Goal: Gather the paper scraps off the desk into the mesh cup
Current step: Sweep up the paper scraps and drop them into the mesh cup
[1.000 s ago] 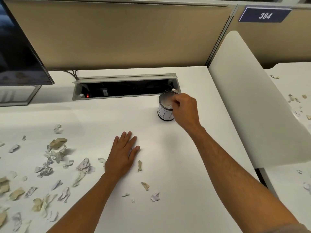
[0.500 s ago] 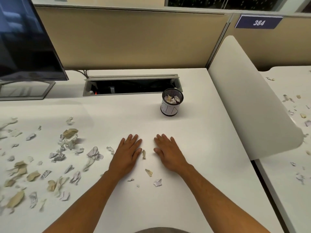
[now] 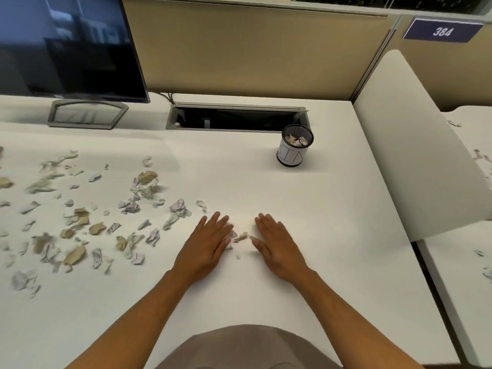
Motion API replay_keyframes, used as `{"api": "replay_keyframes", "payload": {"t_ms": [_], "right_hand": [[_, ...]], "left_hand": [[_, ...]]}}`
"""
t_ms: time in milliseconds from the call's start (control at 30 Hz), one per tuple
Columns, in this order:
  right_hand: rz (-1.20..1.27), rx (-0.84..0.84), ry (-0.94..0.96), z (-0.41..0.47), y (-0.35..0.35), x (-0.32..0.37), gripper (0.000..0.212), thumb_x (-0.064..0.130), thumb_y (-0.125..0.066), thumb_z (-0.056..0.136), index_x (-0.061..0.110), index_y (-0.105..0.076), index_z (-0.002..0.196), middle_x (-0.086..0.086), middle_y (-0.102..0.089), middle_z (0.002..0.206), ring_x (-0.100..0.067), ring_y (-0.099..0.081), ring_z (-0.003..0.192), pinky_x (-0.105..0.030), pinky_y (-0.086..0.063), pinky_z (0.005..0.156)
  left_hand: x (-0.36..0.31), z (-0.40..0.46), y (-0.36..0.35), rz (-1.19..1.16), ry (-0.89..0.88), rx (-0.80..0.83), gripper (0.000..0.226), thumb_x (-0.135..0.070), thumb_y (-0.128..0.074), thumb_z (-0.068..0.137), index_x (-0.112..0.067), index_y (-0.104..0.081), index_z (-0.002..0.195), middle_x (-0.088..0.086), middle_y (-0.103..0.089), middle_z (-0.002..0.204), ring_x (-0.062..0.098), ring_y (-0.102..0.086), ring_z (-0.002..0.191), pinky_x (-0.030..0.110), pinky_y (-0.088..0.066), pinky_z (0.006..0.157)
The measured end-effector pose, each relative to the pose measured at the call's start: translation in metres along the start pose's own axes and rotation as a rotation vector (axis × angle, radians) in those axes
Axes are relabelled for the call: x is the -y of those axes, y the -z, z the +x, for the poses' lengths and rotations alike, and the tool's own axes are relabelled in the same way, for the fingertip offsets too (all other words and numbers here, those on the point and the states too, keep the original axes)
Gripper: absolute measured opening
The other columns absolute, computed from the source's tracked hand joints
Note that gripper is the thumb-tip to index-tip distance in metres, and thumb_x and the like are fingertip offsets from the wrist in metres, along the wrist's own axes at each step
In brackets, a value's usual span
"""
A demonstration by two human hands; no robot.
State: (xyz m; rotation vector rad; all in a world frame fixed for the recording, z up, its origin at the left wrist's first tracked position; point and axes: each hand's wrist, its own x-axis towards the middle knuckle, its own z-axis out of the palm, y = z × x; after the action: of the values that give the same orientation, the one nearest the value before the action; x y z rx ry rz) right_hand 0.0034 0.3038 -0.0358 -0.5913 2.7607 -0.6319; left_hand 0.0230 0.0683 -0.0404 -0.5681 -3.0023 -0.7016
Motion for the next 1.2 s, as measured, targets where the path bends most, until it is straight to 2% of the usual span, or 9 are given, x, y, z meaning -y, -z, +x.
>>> {"api": "replay_keyframes", "payload": {"t_ms": [167, 267, 367, 500, 633, 733, 867, 967, 1200], "right_hand": [[-0.143, 0.030, -0.163, -0.032, -0.018, 0.007, 0.085, 0.068, -0.011, 0.091, 0.013, 0.009, 0.152, -0.001, 0.008, 0.163, -0.008, 0.020, 0.144, -0.034, 0.015, 0.118], [-0.225, 0.054, -0.185, -0.034, -0.034, 0.025, 0.091, 0.077, 0.004, 0.083, 0.014, 0.022, 0.148, -0.003, 0.017, 0.161, -0.013, 0.029, 0.143, -0.042, 0.020, 0.116], [-0.231, 0.050, -0.184, -0.021, -0.046, 0.045, 0.092, 0.078, 0.001, 0.084, 0.014, 0.023, 0.146, -0.003, 0.019, 0.160, -0.014, 0.031, 0.143, -0.047, 0.021, 0.115], [-0.274, 0.076, -0.123, -0.001, -0.059, 0.073, 0.092, 0.078, 0.003, 0.085, 0.014, 0.020, 0.148, -0.001, 0.024, 0.157, -0.016, 0.029, 0.144, -0.054, 0.021, 0.113], [-0.175, 0.082, 0.013, 0.014, -0.060, 0.091, 0.091, 0.077, 0.003, 0.084, 0.017, 0.011, 0.152, 0.006, 0.020, 0.158, -0.010, 0.024, 0.145, -0.049, 0.019, 0.116], [-0.023, 0.012, 0.004, 0.022, -0.052, 0.092, 0.085, 0.072, -0.010, 0.089, 0.018, 0.001, 0.154, 0.007, 0.010, 0.160, -0.005, 0.017, 0.146, -0.039, 0.010, 0.120], [0.055, -0.035, -0.059, 0.040, -0.040, 0.093, 0.070, 0.054, -0.034, 0.098, 0.017, -0.012, 0.154, 0.002, -0.004, 0.163, -0.009, 0.003, 0.149, -0.031, 0.004, 0.121], [0.018, 0.017, -0.019, 0.066, -0.034, 0.103, 0.070, 0.054, -0.037, 0.098, 0.019, -0.016, 0.154, 0.002, -0.005, 0.163, -0.012, -0.002, 0.150, -0.033, -0.001, 0.121], [-0.186, 0.224, 0.192, 0.129, -0.033, 0.134, 0.074, 0.058, -0.038, 0.095, 0.022, -0.013, 0.154, -0.001, -0.004, 0.163, -0.017, -0.011, 0.149, -0.044, -0.012, 0.120]], "left_hand": [[0.008, -0.056, 0.008, 0.066, 0.291, -0.172, 0.058, -0.046, -0.026, 0.098, -0.014, -0.042, 0.144, 0.003, -0.029, 0.155, 0.019, -0.015, 0.147, 0.041, -0.006, 0.121], [0.015, -0.080, 0.008, 0.122, 0.470, -0.152, 0.071, -0.056, -0.023, 0.095, -0.012, -0.030, 0.149, 0.006, -0.020, 0.159, 0.020, -0.006, 0.149, 0.041, 0.000, 0.121], [0.023, -0.095, 0.006, 0.114, 0.565, -0.081, 0.082, -0.065, -0.016, 0.091, -0.011, -0.017, 0.152, 0.007, -0.009, 0.161, 0.019, 0.007, 0.149, 0.040, 0.004, 0.121], [0.028, -0.100, 0.005, 0.121, 0.550, -0.017, 0.084, -0.068, -0.008, 0.089, -0.014, -0.007, 0.153, 0.005, 0.005, 0.161, 0.017, 0.017, 0.147, 0.039, 0.007, 0.120], [0.033, -0.100, 0.010, 0.028, 0.465, -0.030, 0.083, -0.068, -0.006, 0.090, -0.014, -0.009, 0.153, 0.001, 0.005, 0.160, 0.013, 0.016, 0.147, 0.034, 0.009, 0.120], [0.046, -0.102, 0.022, -0.004, 0.418, -0.155, 0.071, -0.059, -0.021, 0.096, -0.013, -0.025, 0.151, 0.003, -0.011, 0.161, 0.015, 0.003, 0.149, 0.034, 0.000, 0.121], [0.071, -0.102, 0.037, 0.019, 0.588, -0.243, 0.071, -0.059, -0.027, 0.095, -0.015, -0.027, 0.150, 0.005, -0.015, 0.161, 0.019, 0.000, 0.149, 0.039, -0.001, 0.121], [0.081, -0.099, 0.038, -0.034, 0.626, -0.164, 0.077, -0.065, -0.025, 0.094, -0.014, -0.020, 0.152, 0.007, -0.011, 0.161, 0.019, 0.001, 0.149, 0.041, -0.004, 0.121], [0.080, -0.088, 0.035, -0.048, 0.417, -0.059, 0.080, -0.064, -0.029, 0.093, -0.010, -0.023, 0.151, 0.006, -0.014, 0.160, 0.018, -0.001, 0.149, 0.033, 0.002, 0.121]]}}
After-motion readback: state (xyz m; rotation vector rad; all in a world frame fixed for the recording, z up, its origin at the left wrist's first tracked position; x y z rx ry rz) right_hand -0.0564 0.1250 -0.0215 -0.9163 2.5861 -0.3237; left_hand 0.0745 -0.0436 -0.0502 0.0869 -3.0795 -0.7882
